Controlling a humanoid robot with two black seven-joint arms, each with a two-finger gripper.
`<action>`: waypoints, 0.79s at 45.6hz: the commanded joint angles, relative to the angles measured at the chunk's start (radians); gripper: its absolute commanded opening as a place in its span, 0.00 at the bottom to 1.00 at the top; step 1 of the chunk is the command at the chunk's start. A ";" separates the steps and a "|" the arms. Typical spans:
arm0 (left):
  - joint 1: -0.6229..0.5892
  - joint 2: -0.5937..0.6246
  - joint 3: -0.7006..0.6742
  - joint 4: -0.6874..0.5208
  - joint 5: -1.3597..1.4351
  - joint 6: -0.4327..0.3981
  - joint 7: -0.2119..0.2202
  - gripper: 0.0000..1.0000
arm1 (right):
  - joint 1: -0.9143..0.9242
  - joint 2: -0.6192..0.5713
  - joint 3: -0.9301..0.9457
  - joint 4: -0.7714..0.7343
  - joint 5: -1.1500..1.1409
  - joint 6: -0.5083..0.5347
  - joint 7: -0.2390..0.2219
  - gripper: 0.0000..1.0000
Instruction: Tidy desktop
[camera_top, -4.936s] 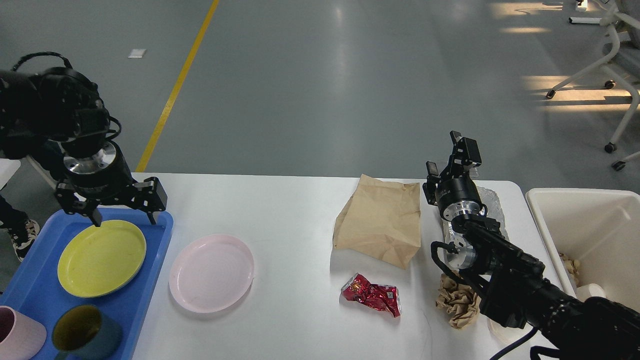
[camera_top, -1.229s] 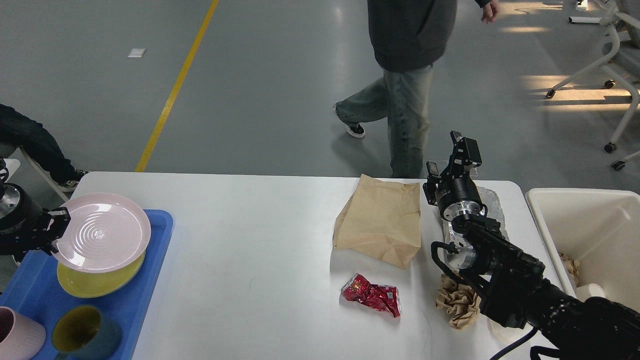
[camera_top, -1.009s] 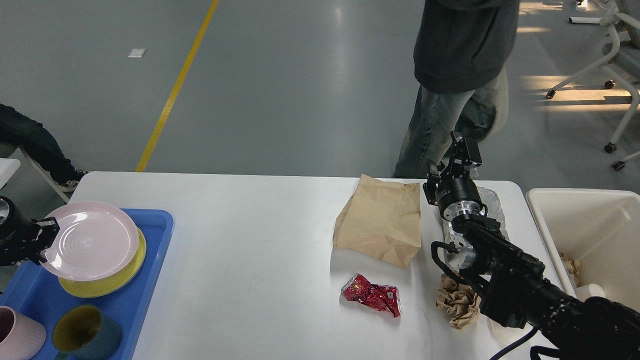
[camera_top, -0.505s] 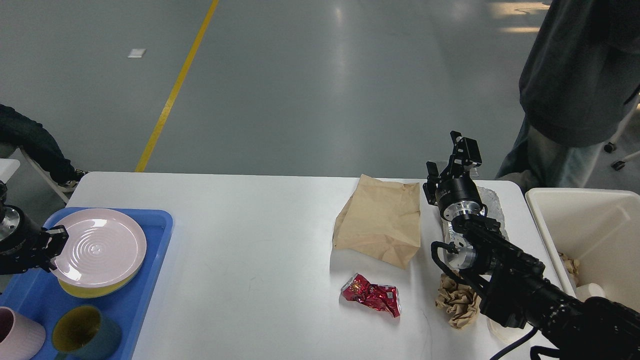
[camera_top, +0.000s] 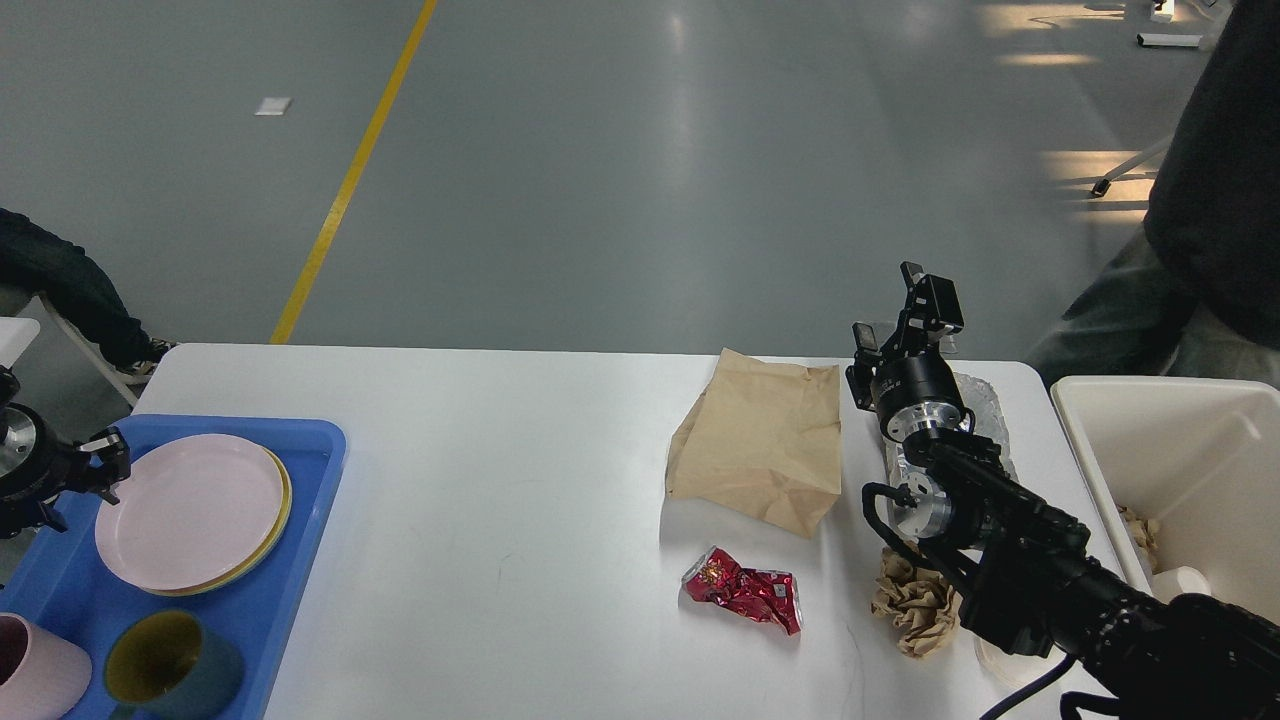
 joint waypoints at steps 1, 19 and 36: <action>0.012 -0.001 -0.032 0.000 0.000 0.028 -0.003 0.66 | 0.000 0.000 0.000 0.000 0.000 0.000 0.000 1.00; 0.019 0.018 -0.193 0.000 -0.001 0.133 -0.020 0.96 | 0.000 0.000 0.000 0.000 0.000 0.000 0.000 1.00; 0.072 0.027 -0.751 0.027 -0.006 0.154 -0.153 0.96 | 0.000 0.000 0.000 0.000 0.000 0.000 0.000 1.00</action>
